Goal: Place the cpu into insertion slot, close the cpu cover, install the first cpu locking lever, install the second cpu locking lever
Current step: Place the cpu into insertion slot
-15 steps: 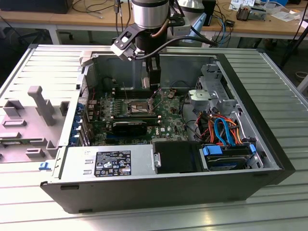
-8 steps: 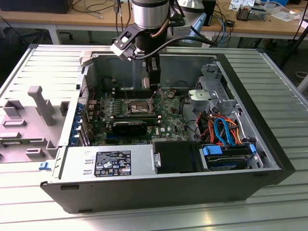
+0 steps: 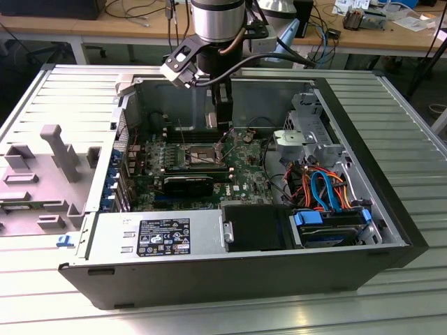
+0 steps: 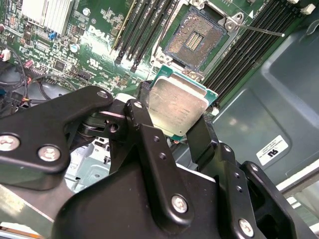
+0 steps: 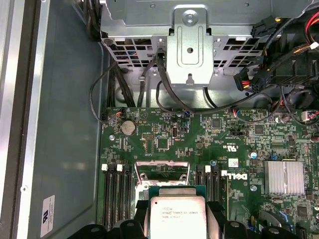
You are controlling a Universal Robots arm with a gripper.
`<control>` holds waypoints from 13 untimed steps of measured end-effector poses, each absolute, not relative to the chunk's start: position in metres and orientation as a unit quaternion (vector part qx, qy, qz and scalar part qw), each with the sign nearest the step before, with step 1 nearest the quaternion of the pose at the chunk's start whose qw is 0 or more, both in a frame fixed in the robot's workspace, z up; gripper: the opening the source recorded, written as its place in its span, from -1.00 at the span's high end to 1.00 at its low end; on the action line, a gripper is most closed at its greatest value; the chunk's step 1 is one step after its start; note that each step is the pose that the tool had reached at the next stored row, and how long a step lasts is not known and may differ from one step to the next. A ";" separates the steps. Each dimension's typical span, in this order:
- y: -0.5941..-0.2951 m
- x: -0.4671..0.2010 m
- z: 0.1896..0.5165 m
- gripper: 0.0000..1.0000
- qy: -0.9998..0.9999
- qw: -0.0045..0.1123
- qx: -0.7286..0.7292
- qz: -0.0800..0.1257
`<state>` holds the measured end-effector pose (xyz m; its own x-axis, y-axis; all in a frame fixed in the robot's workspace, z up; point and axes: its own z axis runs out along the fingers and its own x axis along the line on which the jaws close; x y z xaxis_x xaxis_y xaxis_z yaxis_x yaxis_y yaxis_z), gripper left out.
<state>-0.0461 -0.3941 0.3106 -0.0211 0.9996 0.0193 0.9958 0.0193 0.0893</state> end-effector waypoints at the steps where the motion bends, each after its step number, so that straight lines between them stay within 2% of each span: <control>1: -0.394 -0.046 0.311 -0.08 0.713 0.024 0.699 0.039; 13: -0.394 -0.046 0.310 -0.08 0.710 0.025 0.703 0.039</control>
